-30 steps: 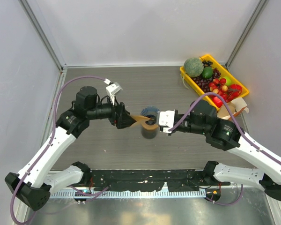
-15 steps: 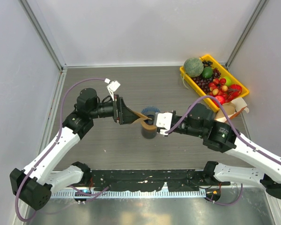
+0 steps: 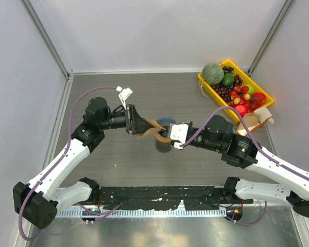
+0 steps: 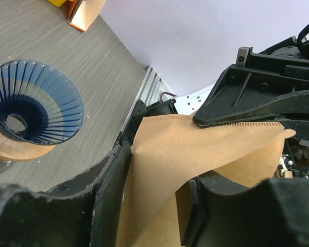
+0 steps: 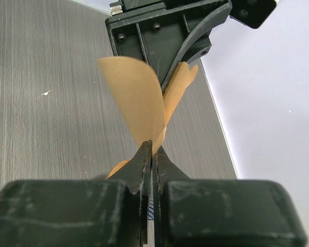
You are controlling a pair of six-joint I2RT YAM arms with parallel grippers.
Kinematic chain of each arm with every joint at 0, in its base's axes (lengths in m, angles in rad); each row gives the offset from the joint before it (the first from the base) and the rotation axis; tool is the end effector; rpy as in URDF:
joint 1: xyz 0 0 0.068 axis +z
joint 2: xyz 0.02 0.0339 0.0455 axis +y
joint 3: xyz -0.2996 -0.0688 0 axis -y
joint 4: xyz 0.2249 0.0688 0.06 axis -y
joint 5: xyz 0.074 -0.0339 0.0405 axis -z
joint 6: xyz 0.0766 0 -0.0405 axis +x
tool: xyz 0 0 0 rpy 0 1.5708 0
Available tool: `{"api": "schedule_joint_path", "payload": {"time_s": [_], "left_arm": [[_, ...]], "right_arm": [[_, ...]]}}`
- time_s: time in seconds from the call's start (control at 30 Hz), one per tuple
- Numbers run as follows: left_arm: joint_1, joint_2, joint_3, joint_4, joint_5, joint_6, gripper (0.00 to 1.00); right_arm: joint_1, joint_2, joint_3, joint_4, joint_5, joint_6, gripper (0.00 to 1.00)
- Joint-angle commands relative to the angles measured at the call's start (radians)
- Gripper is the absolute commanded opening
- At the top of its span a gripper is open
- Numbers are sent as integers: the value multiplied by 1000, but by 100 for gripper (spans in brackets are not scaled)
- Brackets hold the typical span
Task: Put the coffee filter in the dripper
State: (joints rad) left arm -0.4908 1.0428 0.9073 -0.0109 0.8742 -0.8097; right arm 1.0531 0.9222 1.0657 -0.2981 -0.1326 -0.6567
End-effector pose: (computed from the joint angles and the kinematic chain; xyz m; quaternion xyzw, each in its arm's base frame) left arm 0.1680 -0.1564 0.3834 0.1642 0.7210 -0.6135 0.2773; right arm 0.0908 0.1798 0.4207 -0.6001 0.4649 0.1771 0.6263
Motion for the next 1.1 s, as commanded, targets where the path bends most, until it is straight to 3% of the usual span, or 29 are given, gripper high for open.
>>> {"api": "schedule_joint_path", "payload": {"time_s": [0.0,0.17,0.33,0.47,0.6,0.7,0.93,1.07], "left_arm": [[3,5,4,63,25,-3,39],[3,8,16,43,28,13,22],[3,14,25,46,35,15,11],[3,16,24,48,40,20,34],[3,23,24,46,43,20,44],[3,22,19,40,48,29,44],[3,6,-1,92,88,-8,19],[3,8,-5,137,109,-49,11]], "right_arm": [[7,-5,13,59,-9,9,5],[10,7,27,34,-30,16,5],[10,21,36,31,-54,17,5],[10,30,48,30,-76,25,5],[12,33,56,31,-79,29,5],[12,38,56,31,-62,26,5],[12,40,43,27,-53,16,5],[12,50,43,33,-67,23,5]]}}
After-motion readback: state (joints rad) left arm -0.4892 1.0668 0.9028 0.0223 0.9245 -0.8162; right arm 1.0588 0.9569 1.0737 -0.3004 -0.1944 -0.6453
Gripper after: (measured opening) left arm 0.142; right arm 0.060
